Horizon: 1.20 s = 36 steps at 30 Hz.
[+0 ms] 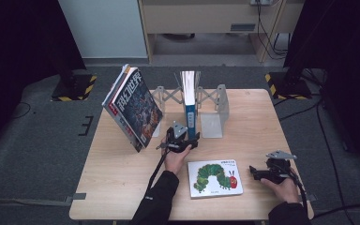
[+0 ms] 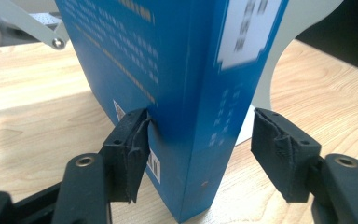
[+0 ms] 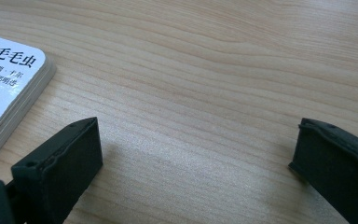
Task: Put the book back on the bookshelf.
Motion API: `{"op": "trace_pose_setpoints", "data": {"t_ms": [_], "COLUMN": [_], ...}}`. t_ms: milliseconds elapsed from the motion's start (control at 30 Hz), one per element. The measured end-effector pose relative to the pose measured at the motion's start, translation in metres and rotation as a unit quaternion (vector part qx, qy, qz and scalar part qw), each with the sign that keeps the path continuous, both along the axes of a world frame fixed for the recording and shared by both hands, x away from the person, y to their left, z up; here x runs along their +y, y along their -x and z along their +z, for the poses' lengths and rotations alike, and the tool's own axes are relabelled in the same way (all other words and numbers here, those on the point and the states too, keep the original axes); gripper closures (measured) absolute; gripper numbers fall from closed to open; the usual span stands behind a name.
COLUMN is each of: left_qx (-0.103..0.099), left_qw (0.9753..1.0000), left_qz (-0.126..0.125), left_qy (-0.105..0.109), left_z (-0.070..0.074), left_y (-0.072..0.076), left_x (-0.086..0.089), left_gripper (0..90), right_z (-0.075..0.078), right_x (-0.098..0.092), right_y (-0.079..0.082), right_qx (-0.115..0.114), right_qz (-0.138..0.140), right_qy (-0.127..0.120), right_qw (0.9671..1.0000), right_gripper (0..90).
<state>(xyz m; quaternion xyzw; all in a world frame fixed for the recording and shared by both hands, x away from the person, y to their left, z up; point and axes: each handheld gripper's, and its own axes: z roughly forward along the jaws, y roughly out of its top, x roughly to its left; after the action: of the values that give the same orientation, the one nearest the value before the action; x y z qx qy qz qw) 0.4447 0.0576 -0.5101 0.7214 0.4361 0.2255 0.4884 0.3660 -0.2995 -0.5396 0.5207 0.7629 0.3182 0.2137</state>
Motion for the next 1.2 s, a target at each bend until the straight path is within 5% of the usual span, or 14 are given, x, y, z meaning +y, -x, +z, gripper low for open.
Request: {"op": "trace_pose_setpoints", "data": {"t_ms": [200, 800, 1067, 1200], "left_qx": [0.002, -0.008, -0.009, -0.037], "left_qw": [0.9998, 0.9982, 0.9982, 0.9990], "left_qz": [0.015, 0.010, 0.004, 0.004], "left_qy": [-0.012, -0.059, -0.059, -0.024], "left_z": [-0.007, 0.002, 0.002, 0.010], "left_y": [-0.003, 0.007, 0.006, 0.004], "left_x": [-0.001, 0.007, 0.010, 0.012], "left_gripper": [44.9, 55.8, 54.1, 48.7], "right_z": [0.000, 0.000, 0.000, 0.000], "right_x": [0.000, 0.000, 0.000, 0.000], "right_y": [0.000, 0.000, 0.000, 0.000], "right_qx": [0.000, 0.000, 0.001, 0.001], "right_qz": [0.000, 0.000, 0.000, 0.001], "right_qy": [0.000, 0.000, 0.000, 0.000], "right_qw": [1.0000, 1.0000, 1.0000, 1.0000], "right_gripper": [1.6, 1.6, 1.6, 1.6]}}
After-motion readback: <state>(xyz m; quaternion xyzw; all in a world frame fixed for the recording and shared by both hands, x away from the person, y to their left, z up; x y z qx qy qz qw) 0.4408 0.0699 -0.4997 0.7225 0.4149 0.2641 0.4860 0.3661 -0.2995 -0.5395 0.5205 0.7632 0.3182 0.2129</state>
